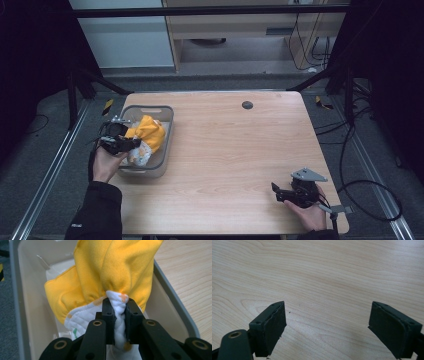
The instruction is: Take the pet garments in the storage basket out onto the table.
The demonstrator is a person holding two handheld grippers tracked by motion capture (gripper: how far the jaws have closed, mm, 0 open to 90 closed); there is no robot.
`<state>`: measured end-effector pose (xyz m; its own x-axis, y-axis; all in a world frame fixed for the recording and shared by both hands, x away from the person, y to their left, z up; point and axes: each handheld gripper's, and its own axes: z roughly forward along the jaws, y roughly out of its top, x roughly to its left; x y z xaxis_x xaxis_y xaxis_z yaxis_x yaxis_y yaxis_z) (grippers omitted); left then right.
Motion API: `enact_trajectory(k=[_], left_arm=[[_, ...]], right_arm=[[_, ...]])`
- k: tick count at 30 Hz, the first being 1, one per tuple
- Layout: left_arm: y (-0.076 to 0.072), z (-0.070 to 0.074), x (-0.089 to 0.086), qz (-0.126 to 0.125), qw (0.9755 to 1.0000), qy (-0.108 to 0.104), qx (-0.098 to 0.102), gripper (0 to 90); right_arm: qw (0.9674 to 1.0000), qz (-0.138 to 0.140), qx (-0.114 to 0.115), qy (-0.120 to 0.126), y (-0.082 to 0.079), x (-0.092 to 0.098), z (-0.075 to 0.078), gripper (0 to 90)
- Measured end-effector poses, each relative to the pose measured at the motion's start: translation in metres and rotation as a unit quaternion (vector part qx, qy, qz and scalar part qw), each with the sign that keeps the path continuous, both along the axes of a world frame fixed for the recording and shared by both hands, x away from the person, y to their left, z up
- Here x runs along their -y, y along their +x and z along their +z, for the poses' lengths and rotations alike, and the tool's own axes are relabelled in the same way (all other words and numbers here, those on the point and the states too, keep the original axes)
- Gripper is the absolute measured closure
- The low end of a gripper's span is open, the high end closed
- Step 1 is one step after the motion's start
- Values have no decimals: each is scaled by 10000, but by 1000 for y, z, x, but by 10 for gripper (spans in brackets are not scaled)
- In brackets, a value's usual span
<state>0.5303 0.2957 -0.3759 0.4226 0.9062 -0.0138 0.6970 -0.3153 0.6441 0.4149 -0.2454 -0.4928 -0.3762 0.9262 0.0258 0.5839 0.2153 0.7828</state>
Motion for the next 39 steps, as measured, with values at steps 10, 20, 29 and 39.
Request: enact_trajectory(k=[10,20,29,39], left_arm=[[-12,22,-3,-106,9996,-13,248,801],[-25,44,3,-305,9984,10,466,802],[-34,56,15,-555,9968,29,568,802],[-40,61,29,-817,9948,-43,602,803]], right_arm=[[10000,-1,-2,7,-1,0,1,142],[9999,18,159,-21,-1,-1,2,144],[9998,11,217,-9,-2,-1,2,143],[9995,22,305,-36,-3,-1,3,143]])
